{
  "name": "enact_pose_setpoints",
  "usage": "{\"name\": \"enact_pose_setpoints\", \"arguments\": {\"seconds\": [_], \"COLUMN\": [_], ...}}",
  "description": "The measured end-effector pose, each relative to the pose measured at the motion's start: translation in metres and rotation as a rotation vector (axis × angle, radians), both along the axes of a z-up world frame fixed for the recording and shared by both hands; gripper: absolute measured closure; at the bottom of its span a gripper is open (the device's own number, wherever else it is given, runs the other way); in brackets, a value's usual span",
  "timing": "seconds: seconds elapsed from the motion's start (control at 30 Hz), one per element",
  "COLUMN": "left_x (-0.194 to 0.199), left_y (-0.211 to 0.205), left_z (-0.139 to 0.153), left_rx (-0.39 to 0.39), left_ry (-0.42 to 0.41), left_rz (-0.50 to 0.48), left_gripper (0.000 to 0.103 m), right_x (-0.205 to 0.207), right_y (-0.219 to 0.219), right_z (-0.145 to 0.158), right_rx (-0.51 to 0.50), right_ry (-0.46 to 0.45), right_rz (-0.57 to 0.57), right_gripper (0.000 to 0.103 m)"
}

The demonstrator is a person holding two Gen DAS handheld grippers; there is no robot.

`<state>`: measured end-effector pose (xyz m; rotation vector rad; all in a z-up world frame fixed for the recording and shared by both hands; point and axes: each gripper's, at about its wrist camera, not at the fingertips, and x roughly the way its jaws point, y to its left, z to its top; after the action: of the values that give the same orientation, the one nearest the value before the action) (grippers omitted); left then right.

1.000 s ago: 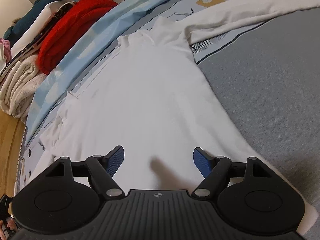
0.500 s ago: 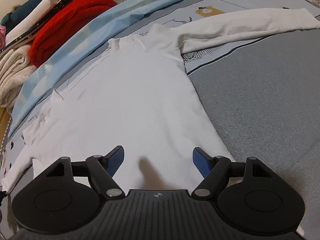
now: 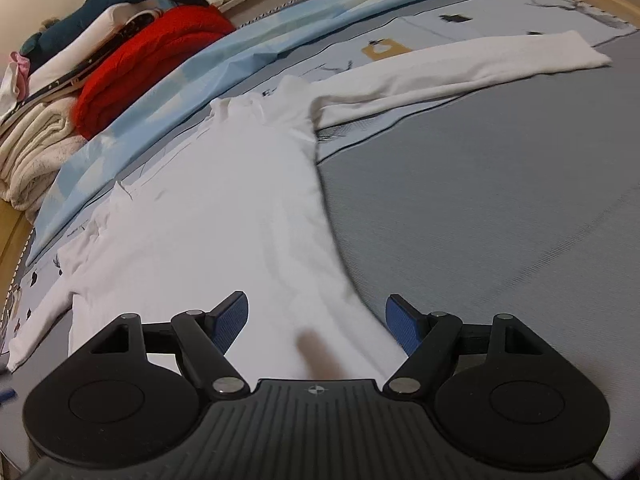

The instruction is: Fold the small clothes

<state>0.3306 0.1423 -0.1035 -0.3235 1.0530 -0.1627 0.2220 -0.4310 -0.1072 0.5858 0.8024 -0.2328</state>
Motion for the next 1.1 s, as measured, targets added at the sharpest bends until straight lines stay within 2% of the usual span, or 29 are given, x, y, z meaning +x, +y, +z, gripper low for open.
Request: {"name": "enact_pose_setpoints", "arguments": {"seconds": [0.07,0.1,0.17,0.23,0.27,0.3,0.33,0.37,0.4,0.53,0.63,0.67,0.7,0.73,0.77,0.8,0.83,0.87,0.9,0.93,0.97,1.0,1.07,1.1], "left_x": [-0.021,-0.032,-0.048,-0.056,-0.061,-0.067,-0.072,-0.074,-0.075,-0.098,-0.107,-0.108,-0.109,-0.11,-0.109,-0.11,-0.111,-0.111,-0.111,-0.117,-0.119,-0.122,-0.12,-0.114], "left_y": [-0.045,-0.066,-0.101,-0.124,-0.133,-0.142,-0.147,-0.145,-0.138,-0.088,-0.063,-0.06,-0.059,-0.06,-0.059,-0.06,-0.06,-0.06,-0.061,-0.059,-0.057,-0.059,-0.046,-0.041], "left_z": [-0.01,-0.016,-0.029,-0.043,-0.048,-0.048,-0.046,-0.041,-0.035,-0.009,-0.019,-0.029,-0.038,-0.045,-0.045,-0.041,-0.038,-0.036,-0.035,-0.032,-0.027,-0.025,-0.012,-0.006], "left_rx": [0.051,0.075,0.142,0.186,0.198,0.245,0.277,0.218,0.147,-0.015,0.001,0.016,0.026,0.033,0.039,0.047,0.057,0.063,0.074,0.098,0.117,0.113,0.061,0.044], "left_ry": [0.038,0.036,0.042,0.058,0.04,-0.003,-0.032,-0.018,0.006,-0.014,0.045,0.08,0.113,0.137,0.127,0.115,0.116,0.117,0.114,0.107,0.09,0.067,0.03,0.012], "left_rz": [-0.149,-0.202,-0.287,-0.332,-0.343,-0.358,-0.38,-0.362,-0.315,-0.139,-0.111,-0.115,-0.114,-0.122,-0.128,-0.141,-0.148,-0.144,-0.139,-0.13,-0.118,-0.107,-0.075,-0.041], "left_gripper": [0.016,0.009,0.007,0.008,0.022,0.052,0.077,0.097,0.097,0.098,0.098,0.098,0.096,0.093,0.091,0.084,0.076,0.053,0.029,0.021,0.016,0.016,0.013,0.009], "right_x": [-0.017,-0.025,-0.036,-0.042,-0.042,-0.041,-0.039,-0.039,-0.039,-0.069,-0.086,-0.088,-0.087,-0.088,-0.088,-0.088,-0.091,-0.093,-0.095,-0.097,-0.097,-0.1,-0.104,-0.1], "right_y": [-0.006,-0.009,-0.013,-0.011,-0.01,-0.007,-0.002,0.007,0.012,0.011,0.018,0.022,0.026,0.032,0.039,0.045,0.05,0.052,0.057,0.061,0.064,0.067,0.07,0.073], "right_z": [-0.002,-0.005,-0.011,-0.015,-0.018,-0.022,-0.024,-0.022,-0.02,0.008,0.002,-0.008,-0.017,-0.02,-0.016,-0.013,-0.011,-0.01,-0.007,-0.002,0.001,0.009,0.026,0.035], "right_rx": [0.029,0.054,0.082,0.069,0.057,0.049,0.011,-0.075,-0.089,-0.027,-0.014,-0.013,-0.016,-0.042,-0.089,-0.127,-0.155,-0.176,-0.208,-0.242,-0.269,-0.301,-0.36,-0.378], "right_ry": [0.006,0.018,0.048,0.056,0.062,0.081,0.093,0.11,0.121,0.022,0.081,0.136,0.188,0.194,0.191,0.197,0.204,0.211,0.223,0.236,0.237,0.211,0.135,0.094], "right_rz": [-0.031,-0.05,-0.077,-0.072,-0.053,-0.014,0.02,0.068,0.114,0.077,0.108,0.124,0.135,0.147,0.17,0.187,0.198,0.214,0.229,0.226,0.216,0.207,0.213,0.218], "right_gripper": [0.024,0.024,0.024,0.024,0.024,0.03,0.059,0.089,0.096,0.096,0.096,0.096,0.095,0.095,0.095,0.094,0.088,0.084,0.072,0.053,0.045,0.042,0.041,0.039]}}
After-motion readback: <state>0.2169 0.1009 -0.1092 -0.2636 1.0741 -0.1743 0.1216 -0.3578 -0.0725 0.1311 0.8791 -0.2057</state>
